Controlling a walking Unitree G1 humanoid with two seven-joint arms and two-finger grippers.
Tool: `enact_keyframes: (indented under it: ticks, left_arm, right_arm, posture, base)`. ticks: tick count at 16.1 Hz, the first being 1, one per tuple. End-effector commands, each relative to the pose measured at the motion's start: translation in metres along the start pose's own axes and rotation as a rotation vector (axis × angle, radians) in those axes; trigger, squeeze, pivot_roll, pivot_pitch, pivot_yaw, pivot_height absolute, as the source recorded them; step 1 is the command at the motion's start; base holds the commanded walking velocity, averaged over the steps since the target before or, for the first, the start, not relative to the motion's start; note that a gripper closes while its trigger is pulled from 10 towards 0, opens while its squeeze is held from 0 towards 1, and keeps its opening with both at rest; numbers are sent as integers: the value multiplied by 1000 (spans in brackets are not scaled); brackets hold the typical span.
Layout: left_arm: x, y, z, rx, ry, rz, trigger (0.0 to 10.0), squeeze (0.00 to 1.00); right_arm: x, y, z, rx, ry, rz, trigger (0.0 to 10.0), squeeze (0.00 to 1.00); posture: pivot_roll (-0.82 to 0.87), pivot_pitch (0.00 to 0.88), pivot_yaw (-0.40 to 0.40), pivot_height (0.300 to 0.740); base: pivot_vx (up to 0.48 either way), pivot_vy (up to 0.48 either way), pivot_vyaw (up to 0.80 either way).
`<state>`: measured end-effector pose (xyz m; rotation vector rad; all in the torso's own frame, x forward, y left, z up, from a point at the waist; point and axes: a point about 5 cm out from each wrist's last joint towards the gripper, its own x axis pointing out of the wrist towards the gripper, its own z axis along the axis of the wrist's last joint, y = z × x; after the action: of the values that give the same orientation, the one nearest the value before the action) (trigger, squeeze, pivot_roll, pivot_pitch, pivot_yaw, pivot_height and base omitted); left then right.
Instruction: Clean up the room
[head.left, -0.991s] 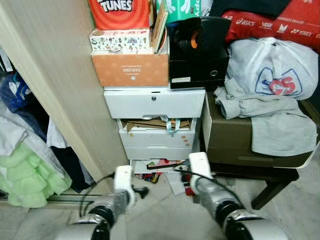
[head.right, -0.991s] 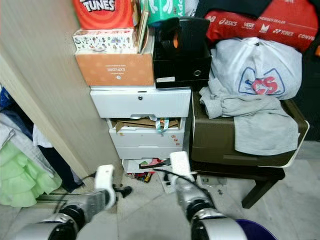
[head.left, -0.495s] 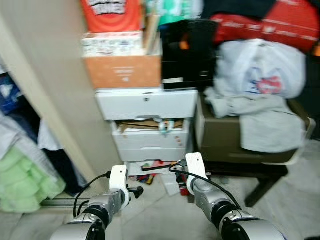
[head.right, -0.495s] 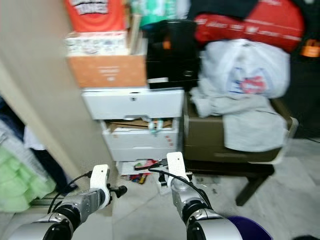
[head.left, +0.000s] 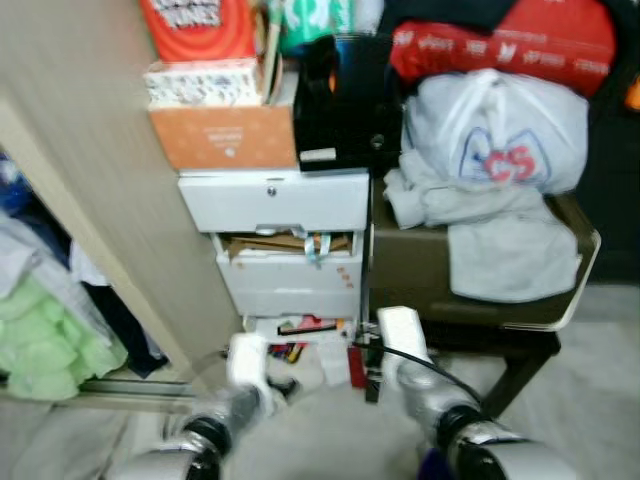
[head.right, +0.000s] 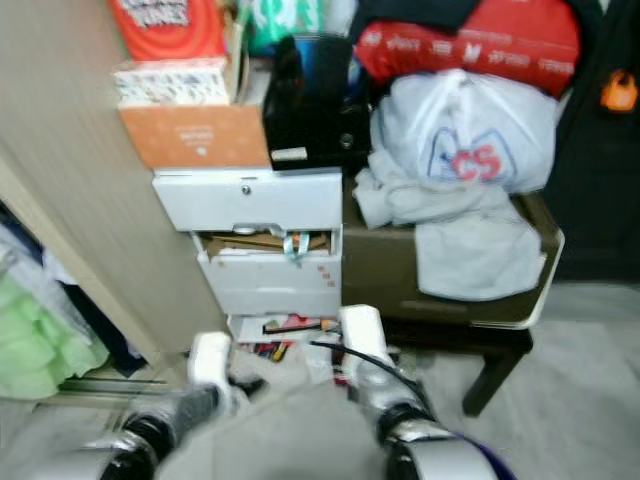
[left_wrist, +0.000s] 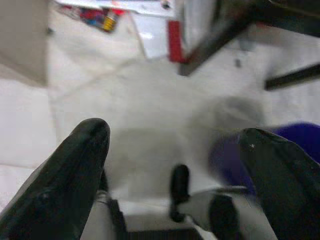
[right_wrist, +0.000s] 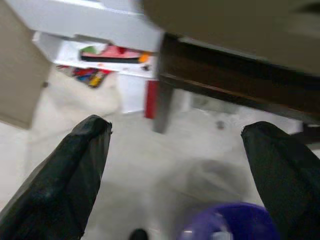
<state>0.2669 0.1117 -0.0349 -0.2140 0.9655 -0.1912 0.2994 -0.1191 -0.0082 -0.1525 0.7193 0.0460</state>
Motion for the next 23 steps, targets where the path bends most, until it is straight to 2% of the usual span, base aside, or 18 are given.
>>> enact_keyframes:
  ticks: [1,3,15,23]
  left_arm:
    - [-3,13,8,1,-24,33,10000,0]
    - [-3,13,8,-5,-24,32,10000,0]
    - [-3,13,9,-9,-25,32,10000,0]
    - [-3,12,10,2,-32,21,10000,0]
  right_arm:
    - [-1,14,5,-5,-14,33,10000,0]
    - [-1,14,5,-11,-15,34,10000,0]
    - [-1,15,6,-15,-23,33,10000,0]
    - [-1,16,8,-23,-30,35,10000,0]
  posture:
    - [-91,0,37,740]
    - [-91,0,37,740]
    - [-92,0,40,740]
    - [-95,0,43,740]
  base:
    - [0,0,0]
    - [0,0,0]
    - [0,466,0]
    - [0,0,-114]
